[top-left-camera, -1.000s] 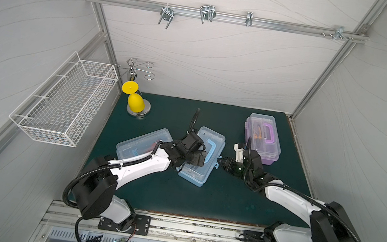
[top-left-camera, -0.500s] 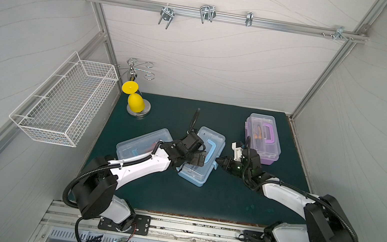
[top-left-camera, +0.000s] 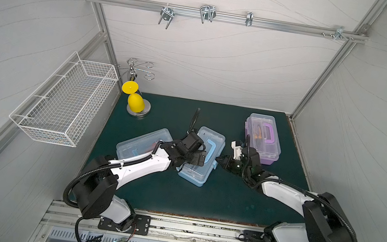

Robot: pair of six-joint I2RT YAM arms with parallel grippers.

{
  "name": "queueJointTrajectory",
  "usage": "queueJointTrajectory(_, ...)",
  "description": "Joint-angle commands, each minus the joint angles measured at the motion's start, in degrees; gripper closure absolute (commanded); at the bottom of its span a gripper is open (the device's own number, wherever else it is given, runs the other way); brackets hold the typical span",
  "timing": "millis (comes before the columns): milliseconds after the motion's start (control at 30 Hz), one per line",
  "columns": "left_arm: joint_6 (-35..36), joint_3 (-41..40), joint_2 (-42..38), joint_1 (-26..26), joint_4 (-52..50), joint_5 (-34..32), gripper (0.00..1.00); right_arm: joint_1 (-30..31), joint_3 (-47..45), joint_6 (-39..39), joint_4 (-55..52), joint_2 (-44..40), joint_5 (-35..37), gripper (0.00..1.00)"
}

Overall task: Close toolboxes
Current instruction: Fasten the toolbox latch on the toolbox.

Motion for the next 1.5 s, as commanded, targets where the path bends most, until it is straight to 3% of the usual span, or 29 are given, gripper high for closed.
queueJointTrajectory(0,1.5,-1.7,2.6,-0.8,-8.8,3.4,0.01,0.5,1.7,-1.7,-2.7,1.4,0.5,0.8)
queueJointTrajectory(433,1.9,-0.6,3.3,-0.8,-9.6,3.3,0.01,0.4,6.4,-12.2,-25.1,-9.0,13.4,0.74)
queueJointTrajectory(600,2.1,-0.2,3.4,-0.9,-9.9,3.2,0.01,0.4,7.9,-15.5,-32.4,-8.1,16.0,0.74)
queueJointTrajectory(867,2.3,-0.2,4.5,-0.9,-9.8,3.3,0.01,1.1,7.8,-14.8,-26.7,1.0,11.5,0.77)
queueJointTrajectory(1100,2.3,-0.3,5.3,-0.9,-9.1,4.4,0.01,4.2,13.9,-15.0,-25.1,8.7,10.1,0.79)
queueJointTrajectory(1467,1.3,-1.6,6.5,-1.4,-6.2,6.5,0.02,5.8,16.0,-11.8,-17.6,13.1,6.2,0.79)
